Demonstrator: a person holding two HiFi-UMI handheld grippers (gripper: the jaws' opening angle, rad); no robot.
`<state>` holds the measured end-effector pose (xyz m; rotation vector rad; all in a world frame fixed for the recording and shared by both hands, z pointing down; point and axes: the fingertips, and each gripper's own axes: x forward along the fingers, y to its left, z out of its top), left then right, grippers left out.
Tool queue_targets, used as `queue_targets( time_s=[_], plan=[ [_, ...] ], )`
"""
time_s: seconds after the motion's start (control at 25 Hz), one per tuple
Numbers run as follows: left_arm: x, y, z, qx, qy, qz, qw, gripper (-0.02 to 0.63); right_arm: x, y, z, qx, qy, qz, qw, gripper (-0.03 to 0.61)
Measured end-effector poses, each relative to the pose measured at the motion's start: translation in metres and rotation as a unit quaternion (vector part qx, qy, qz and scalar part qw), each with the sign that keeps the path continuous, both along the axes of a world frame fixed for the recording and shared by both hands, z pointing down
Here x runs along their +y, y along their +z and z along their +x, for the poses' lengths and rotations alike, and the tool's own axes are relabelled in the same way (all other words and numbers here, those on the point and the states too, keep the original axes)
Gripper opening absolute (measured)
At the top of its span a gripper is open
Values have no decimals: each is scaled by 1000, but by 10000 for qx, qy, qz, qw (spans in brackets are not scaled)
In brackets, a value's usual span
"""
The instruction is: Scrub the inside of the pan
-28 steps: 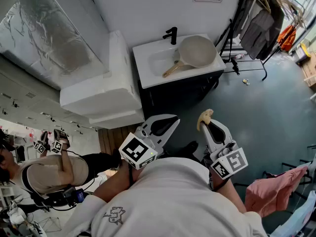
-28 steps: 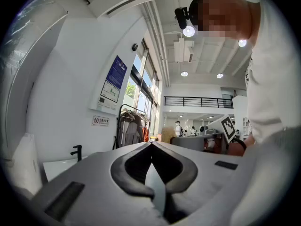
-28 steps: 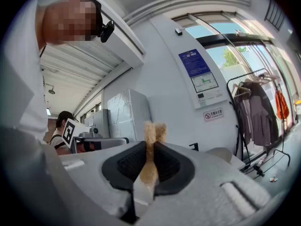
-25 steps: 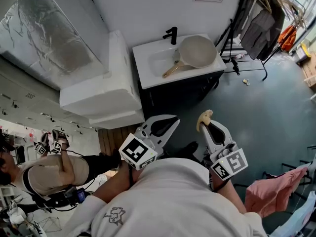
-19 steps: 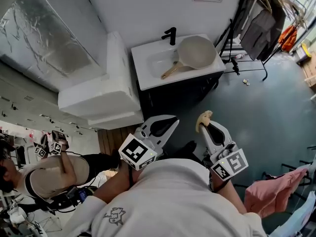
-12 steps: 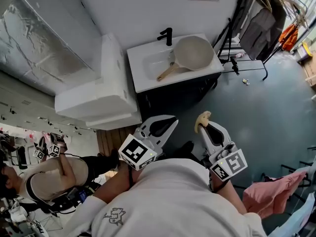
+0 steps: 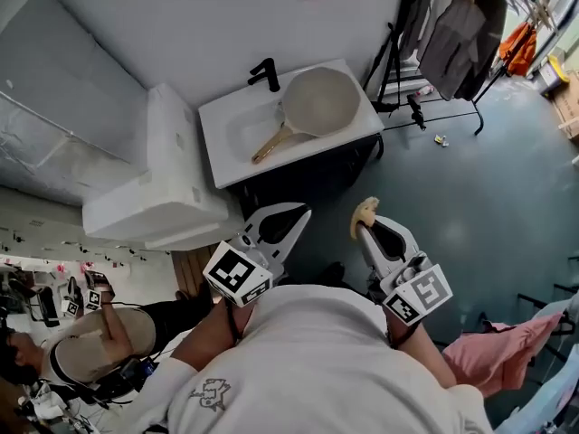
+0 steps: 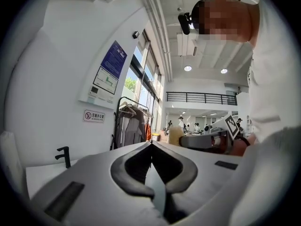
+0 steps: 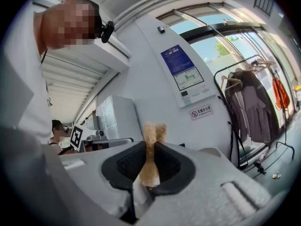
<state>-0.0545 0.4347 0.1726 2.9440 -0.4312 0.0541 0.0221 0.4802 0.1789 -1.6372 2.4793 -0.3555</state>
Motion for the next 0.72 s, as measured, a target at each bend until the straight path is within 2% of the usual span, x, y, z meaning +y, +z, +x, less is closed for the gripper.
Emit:
queue_targets(
  time_s=[0.16, 0.32, 0.48, 0.72],
  plan=[
    [-4, 6, 34, -50, 23, -65, 10000, 2, -4, -1, 29, -10, -2, 41, 10000, 55],
    [-11, 12, 62, -135, 235, -70, 9996, 2, -15, 7, 50, -68, 24, -37, 10000, 55],
    [-34, 15, 73, -4, 201, -263, 9995, 2, -34, 13, 63, -63, 71, -135, 9999, 55],
    [-68, 24, 86, -109, 297, -187, 9993, 2, -66, 17, 74, 51, 125, -222, 9997, 55]
  ],
)
